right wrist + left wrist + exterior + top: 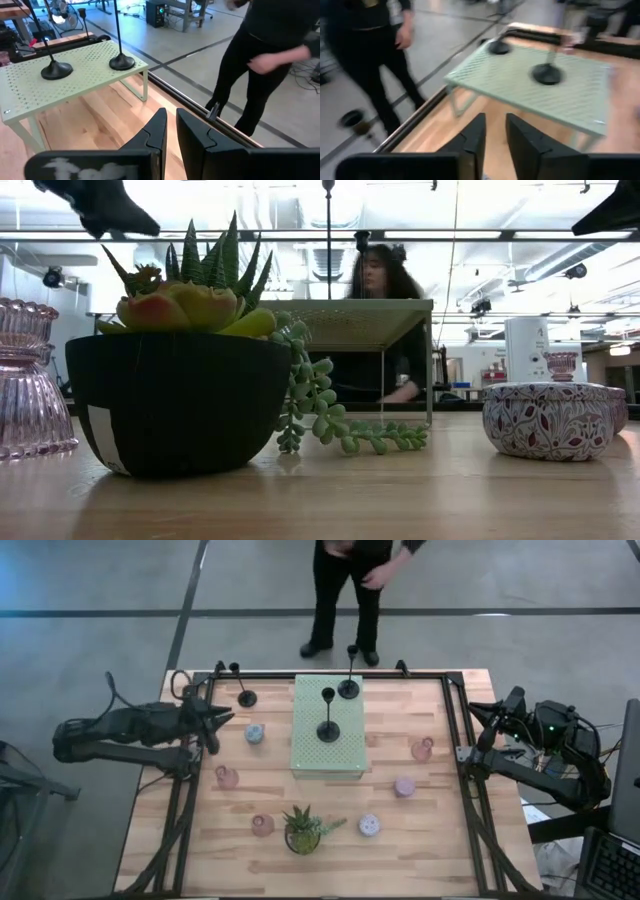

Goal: Pick & Place candle stick holders
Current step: Put the black candle holder on the shelf

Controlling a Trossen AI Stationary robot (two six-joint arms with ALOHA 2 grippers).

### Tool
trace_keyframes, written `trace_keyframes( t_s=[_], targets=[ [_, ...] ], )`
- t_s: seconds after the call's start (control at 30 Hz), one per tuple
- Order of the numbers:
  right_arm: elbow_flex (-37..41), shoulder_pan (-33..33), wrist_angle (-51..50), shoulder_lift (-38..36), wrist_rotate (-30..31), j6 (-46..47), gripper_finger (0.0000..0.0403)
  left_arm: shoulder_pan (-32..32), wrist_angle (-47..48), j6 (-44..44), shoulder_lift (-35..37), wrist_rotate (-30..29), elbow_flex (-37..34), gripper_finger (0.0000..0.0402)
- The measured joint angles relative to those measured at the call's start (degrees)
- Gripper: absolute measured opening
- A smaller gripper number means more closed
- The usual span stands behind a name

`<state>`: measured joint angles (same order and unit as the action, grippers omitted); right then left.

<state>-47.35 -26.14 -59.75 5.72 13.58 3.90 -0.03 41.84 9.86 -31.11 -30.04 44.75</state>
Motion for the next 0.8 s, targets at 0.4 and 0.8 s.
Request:
trace_keyframes(
  t_s=[0.4,0.8],
  targets=[
    [0.00,0.00,0.00,0.00,0.01,0.00,0.0034,0.02,3.80,8.34,-0.90,-8.50,-3.29,0.0177],
    [0.00,0.01,0.00,0.00,0.02,0.00,0.0034,0.16,-5.83,19.29,1.17,-20.23,-18.59,0.0179]
  ],
)
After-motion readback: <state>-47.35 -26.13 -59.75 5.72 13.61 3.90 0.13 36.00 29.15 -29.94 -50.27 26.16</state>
